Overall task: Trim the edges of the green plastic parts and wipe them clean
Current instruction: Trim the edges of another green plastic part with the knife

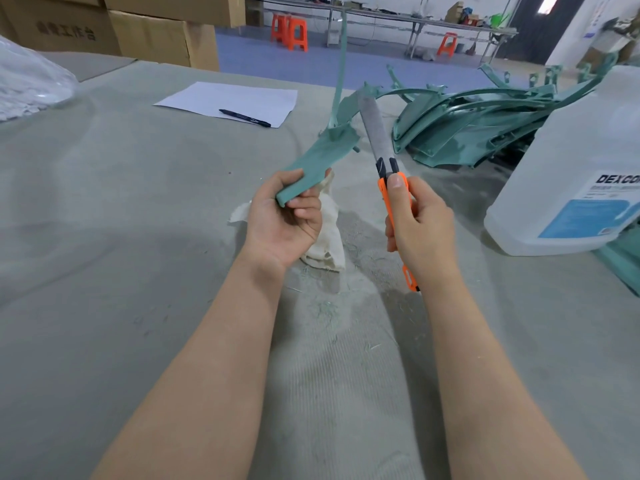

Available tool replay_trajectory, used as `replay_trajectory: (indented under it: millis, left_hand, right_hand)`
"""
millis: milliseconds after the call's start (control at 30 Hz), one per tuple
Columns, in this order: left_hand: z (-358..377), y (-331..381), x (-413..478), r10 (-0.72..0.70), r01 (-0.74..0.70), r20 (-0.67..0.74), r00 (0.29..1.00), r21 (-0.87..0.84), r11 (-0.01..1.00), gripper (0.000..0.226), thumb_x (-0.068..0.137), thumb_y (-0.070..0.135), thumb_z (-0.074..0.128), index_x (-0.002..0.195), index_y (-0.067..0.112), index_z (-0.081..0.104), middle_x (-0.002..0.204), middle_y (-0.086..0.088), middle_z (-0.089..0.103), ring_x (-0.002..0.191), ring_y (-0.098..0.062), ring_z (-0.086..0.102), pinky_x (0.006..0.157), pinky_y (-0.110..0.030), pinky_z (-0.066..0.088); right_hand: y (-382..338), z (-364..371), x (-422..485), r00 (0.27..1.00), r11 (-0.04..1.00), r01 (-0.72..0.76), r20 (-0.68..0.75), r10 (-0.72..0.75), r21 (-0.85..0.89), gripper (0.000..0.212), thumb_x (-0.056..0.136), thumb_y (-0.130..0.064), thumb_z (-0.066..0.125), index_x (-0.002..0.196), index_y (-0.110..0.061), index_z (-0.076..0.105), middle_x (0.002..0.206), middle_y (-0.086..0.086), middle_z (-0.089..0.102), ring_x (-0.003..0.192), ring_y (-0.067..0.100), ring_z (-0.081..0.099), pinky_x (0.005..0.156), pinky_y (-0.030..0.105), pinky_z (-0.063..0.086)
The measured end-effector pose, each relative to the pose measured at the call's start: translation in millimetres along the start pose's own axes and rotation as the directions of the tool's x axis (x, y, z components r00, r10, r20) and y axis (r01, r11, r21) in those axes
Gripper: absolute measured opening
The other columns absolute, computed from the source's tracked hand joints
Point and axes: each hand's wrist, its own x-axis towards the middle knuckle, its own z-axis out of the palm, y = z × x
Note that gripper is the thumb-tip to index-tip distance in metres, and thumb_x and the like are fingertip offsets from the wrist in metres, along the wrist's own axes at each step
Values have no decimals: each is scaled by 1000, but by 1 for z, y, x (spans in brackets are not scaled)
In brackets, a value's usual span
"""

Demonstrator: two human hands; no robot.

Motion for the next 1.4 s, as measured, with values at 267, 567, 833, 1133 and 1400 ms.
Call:
replay_trajectory:
  millis: [267,567,833,1133,1400]
  left_hand:
    - [-1,0,-1,-56,55,40,998,19,998,32,78,17,48,84,-7,69,45,5,43,30,-2,39,33,-9,33]
    - [-1,0,1,-61,60,21,998,69,996,32,78,17,49,86,-7,69,44,4,44,29,-2,39,33,-8,32]
    - [-2,0,-1,-79,77,45,996,52,996,32,78,16,49,86,-7,69,44,4,43,29,-2,39,33,-9,33]
    - [-2,-1,-1,-78,77,53,996,23,997,32,79,16,48,85,-7,68,44,4,43,29,-4,39,33,-9,33]
    - [-3,-2,-1,-70,70,58,996,2,998,31,80,16,48,89,-7,66,44,3,42,30,-3,40,33,-10,34]
  right_hand:
    - [3,-3,3,998,997,10,69,-5,-71,20,100,-37,48,95,-22,59,67,9,62,47,1,56,45,10,39]
    - [4,-1,5,999,988,-16,-40,10,-155,44,100,-48,42,84,-9,55,72,18,61,68,36,59,66,49,51]
    - [3,1,3,999,987,-35,-39,29,-154,49,97,-53,43,82,-9,59,68,18,61,64,35,59,63,47,51]
    - [2,3,2,999,992,-34,4,35,-125,48,96,-53,46,83,-10,62,70,20,60,67,37,59,63,52,52]
    - [3,4,1,995,996,-64,75,68,-56,42,95,-52,47,81,-16,65,59,5,51,57,21,49,62,48,51]
